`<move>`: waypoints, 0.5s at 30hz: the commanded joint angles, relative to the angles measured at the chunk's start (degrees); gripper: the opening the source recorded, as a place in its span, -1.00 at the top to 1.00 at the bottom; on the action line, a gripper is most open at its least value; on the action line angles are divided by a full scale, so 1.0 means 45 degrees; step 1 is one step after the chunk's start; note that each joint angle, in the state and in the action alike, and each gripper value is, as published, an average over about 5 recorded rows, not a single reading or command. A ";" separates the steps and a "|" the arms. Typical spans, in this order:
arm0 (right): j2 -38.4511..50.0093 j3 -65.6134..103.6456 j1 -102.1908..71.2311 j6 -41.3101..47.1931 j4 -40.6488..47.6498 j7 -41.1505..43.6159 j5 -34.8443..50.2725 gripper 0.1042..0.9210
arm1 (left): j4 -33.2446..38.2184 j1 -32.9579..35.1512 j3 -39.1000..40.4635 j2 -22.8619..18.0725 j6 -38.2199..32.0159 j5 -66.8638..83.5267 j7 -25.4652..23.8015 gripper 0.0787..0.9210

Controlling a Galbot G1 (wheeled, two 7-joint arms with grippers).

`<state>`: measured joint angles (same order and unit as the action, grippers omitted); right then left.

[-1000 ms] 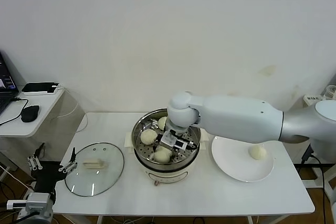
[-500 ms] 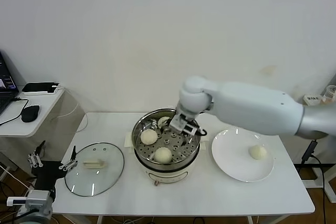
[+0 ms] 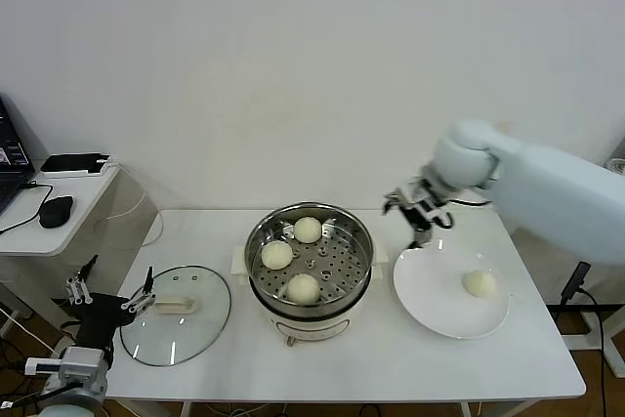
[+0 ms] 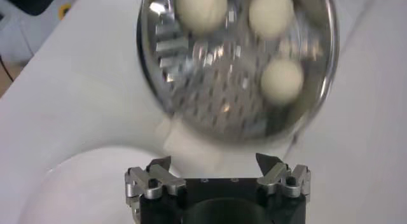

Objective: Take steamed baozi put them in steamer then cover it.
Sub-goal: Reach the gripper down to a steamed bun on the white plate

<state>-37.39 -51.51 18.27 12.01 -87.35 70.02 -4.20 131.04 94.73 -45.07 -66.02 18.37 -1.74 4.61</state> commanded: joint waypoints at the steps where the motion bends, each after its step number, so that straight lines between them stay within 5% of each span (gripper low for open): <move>1: 0.2518 0.3938 -0.4214 -0.0918 0.1371 0.0717 -0.1246 -0.76 | -0.0001 -0.0036 0.0154 0.0132 0.0017 -0.0004 0.0002 -0.77; 15: 0.0226 0.8104 -0.7873 -0.2487 0.4776 0.0582 -0.4608 -0.76 | 0.0114 0.0305 -0.0027 0.0059 0.0053 -0.0089 0.0015 -0.77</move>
<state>-33.71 -26.54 -6.50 4.27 -74.77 72.18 -16.83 131.53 95.87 -45.30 -65.83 18.64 -2.10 4.67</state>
